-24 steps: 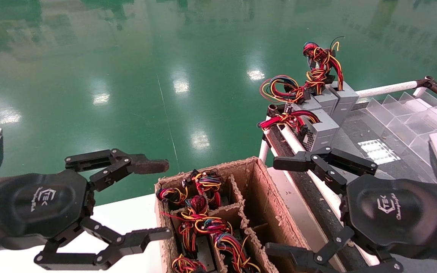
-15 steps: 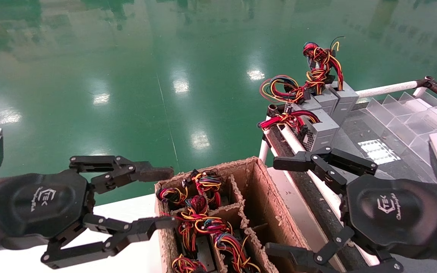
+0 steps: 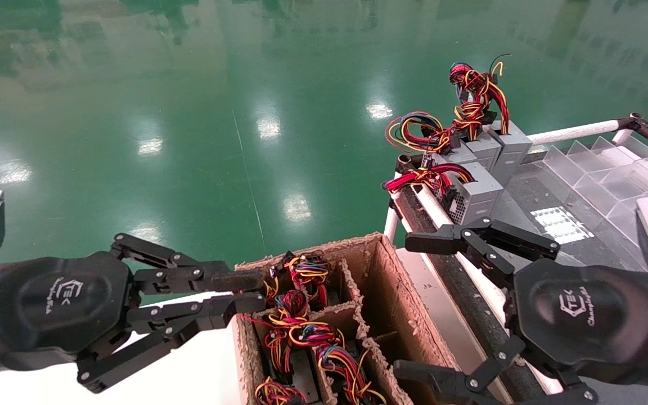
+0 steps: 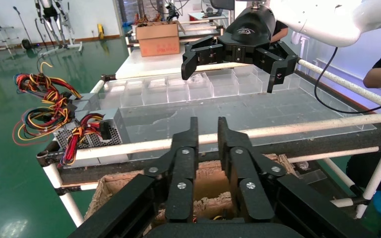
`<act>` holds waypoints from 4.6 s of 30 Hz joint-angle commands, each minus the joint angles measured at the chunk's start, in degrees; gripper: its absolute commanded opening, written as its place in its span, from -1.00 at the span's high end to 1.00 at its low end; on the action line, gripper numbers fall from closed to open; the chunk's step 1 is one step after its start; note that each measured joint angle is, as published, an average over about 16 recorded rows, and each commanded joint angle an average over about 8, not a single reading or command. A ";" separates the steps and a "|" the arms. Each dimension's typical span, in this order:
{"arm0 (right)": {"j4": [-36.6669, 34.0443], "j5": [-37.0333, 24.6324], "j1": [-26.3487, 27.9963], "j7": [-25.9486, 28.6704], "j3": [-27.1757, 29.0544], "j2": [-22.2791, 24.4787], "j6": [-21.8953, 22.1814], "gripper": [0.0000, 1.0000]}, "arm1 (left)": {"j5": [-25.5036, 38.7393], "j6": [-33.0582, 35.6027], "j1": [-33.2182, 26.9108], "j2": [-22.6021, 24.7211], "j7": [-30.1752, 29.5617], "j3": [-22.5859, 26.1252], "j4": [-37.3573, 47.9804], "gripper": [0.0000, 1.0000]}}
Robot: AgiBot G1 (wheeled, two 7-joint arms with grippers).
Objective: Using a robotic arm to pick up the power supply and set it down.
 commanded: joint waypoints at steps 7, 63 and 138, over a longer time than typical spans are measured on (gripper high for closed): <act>0.00 0.00 0.00 0.00 0.00 0.00 0.00 -1.00 | 0.00 0.00 0.00 0.00 0.00 0.00 0.00 0.52; -10.84 -28.68 8.07 9.32 -18.10 -15.50 4.38 1.00 | -0.05 0.00 -0.04 -0.02 0.05 0.09 0.05 -1.00; -21.53 -4.78 15.44 3.43 1.05 1.47 1.13 1.00 | -0.15 -0.06 -0.08 -0.08 0.12 0.23 0.05 -1.00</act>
